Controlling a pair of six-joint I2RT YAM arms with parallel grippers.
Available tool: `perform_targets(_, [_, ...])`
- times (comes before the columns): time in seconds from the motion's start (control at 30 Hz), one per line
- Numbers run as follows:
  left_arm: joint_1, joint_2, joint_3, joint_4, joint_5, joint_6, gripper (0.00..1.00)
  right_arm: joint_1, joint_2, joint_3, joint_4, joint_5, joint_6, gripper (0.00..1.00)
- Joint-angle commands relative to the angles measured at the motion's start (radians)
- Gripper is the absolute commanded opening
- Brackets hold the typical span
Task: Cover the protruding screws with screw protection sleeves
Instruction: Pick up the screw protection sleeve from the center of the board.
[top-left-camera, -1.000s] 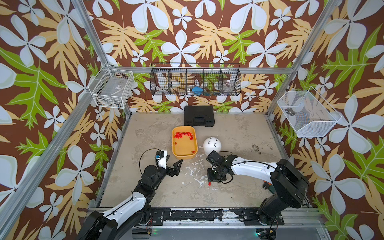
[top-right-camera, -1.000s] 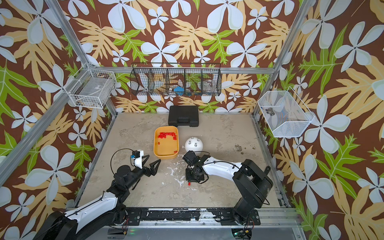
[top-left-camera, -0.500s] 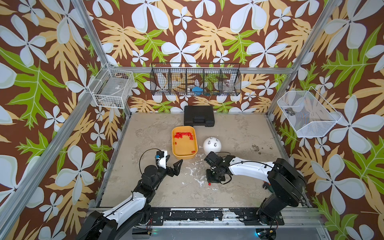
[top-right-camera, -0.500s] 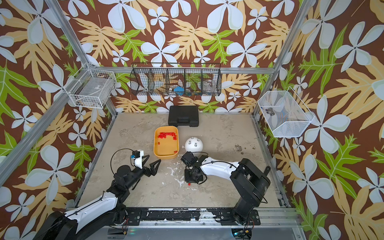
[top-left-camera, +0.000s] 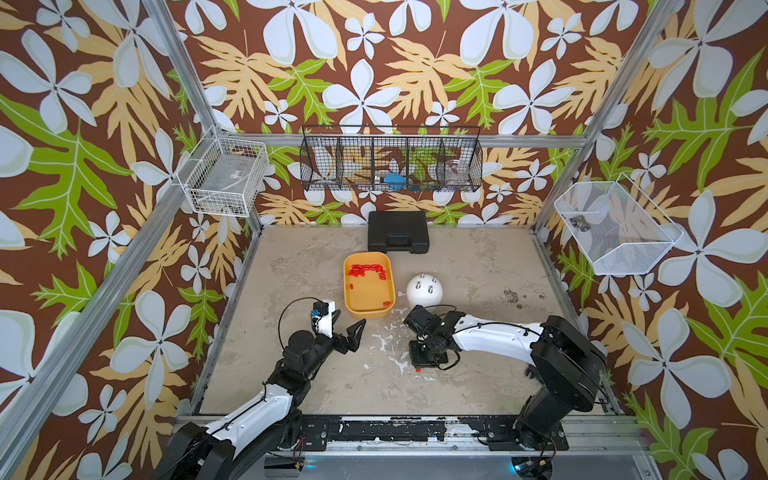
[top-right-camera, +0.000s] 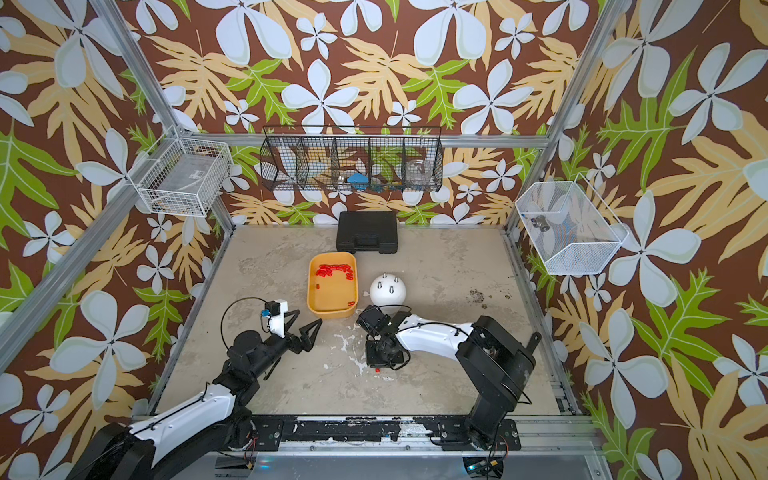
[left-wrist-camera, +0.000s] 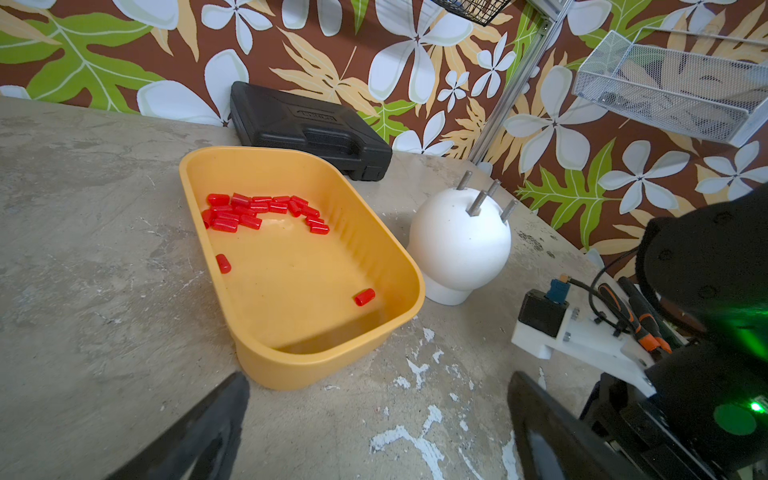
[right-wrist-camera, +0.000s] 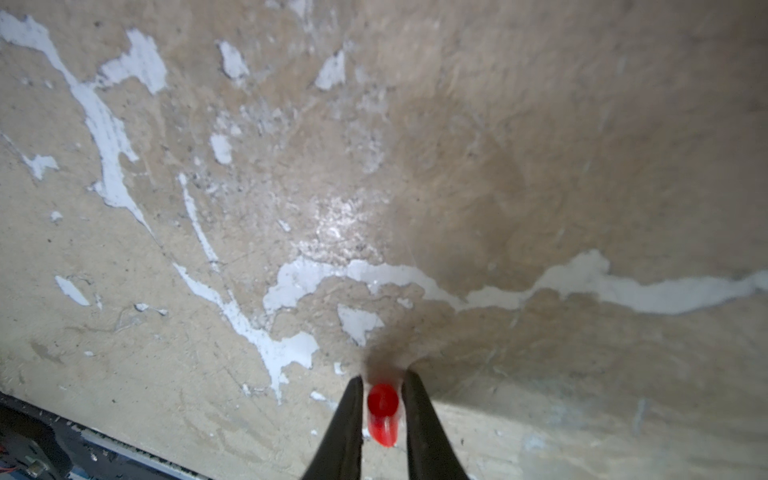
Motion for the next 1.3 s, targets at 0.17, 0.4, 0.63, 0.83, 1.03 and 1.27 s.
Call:
perform_targets(0.17, [0.000, 0.000, 0.001, 0.012, 0.002, 0.010, 0.98, 0.016, 0.024, 0.009, -0.028, 0.014, -0.021, 0.20])
perform_targets(0.4, [0.000, 0.002, 0.001, 0.012, 0.000, 0.010, 0.98, 0.024, 0.021, 0.026, -0.042, 0.028, -0.031, 0.20])
perform_targets(0.63, [0.000, 0.005, 0.001, 0.015, 0.000, 0.011, 0.98, 0.027, 0.022, 0.024, -0.041, 0.032, -0.040, 0.18])
perform_targets(0.83, [0.000, 0.008, 0.004, 0.015, 0.003, 0.010, 0.98, 0.027, 0.030, 0.025, -0.033, 0.026, -0.048, 0.14])
perform_targets(1.03, [0.000, 0.011, 0.004, 0.015, 0.004, 0.010, 0.98, 0.027, 0.027, 0.037, -0.036, 0.040, -0.060, 0.10])
perform_targets(1.27, [0.000, 0.012, 0.006, 0.014, 0.006, 0.010, 0.98, 0.019, -0.012, 0.117, -0.052, 0.086, -0.094, 0.09])
